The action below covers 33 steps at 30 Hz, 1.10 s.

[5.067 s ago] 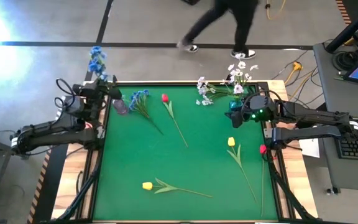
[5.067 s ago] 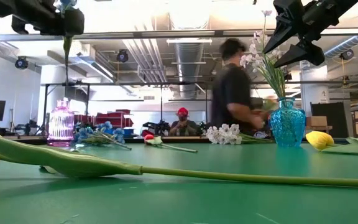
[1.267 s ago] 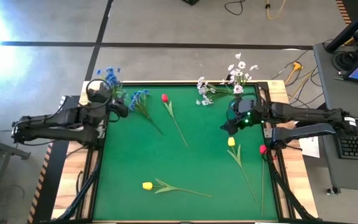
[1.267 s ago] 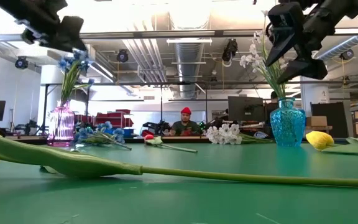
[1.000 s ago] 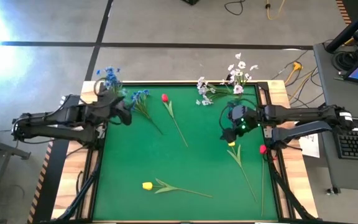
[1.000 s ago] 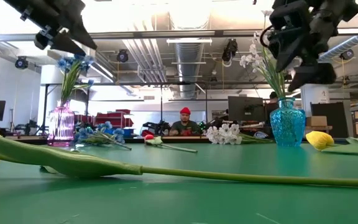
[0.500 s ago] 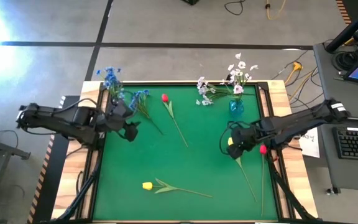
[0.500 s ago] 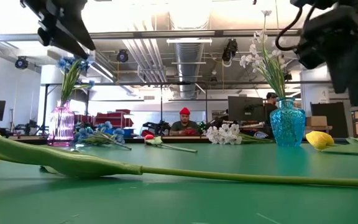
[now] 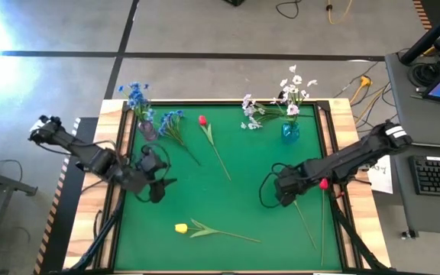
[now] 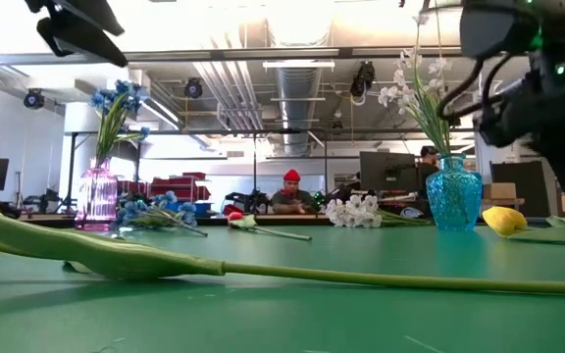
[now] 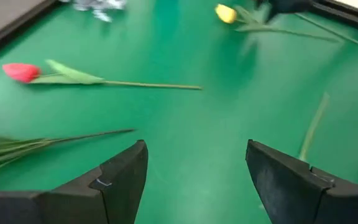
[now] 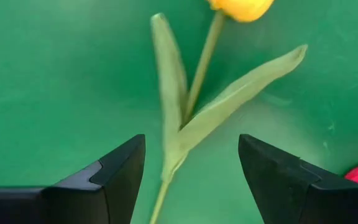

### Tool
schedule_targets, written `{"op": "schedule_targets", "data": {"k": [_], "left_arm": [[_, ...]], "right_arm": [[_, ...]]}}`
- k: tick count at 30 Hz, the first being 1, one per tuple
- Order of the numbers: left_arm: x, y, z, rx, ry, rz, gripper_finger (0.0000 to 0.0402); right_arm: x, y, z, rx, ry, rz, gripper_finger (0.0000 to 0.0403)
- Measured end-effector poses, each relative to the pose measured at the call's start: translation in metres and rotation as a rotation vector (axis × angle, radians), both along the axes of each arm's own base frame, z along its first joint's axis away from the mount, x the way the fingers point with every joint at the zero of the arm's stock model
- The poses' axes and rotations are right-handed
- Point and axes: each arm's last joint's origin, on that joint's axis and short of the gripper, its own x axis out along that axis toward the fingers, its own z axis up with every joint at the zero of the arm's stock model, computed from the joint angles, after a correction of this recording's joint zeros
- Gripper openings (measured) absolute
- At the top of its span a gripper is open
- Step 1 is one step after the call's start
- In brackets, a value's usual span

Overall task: Sort flowers into vase by color
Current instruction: Put the right yellow tulip into the purple vase

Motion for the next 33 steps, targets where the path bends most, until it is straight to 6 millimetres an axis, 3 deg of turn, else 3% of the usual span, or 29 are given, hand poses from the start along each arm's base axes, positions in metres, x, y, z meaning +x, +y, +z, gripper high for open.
{"op": "schedule_targets", "data": {"k": [10, 25, 33], "left_arm": [[0.0, -0.039, -0.019, 0.024, 0.1, -0.17, 0.026], [0.002, -0.042, -0.022, -0.011, 0.109, -0.161, 0.026], [0.006, -0.045, -0.019, -0.015, 0.059, -0.166, 0.026]], "right_arm": [[0.008, 0.01, -0.019, -0.035, 0.032, 0.053, 0.0203], [0.011, 0.013, -0.021, -0.042, -0.013, 0.073, 0.0074], [0.013, 0.013, -0.021, -0.048, -0.042, 0.132, 0.0023]]}}
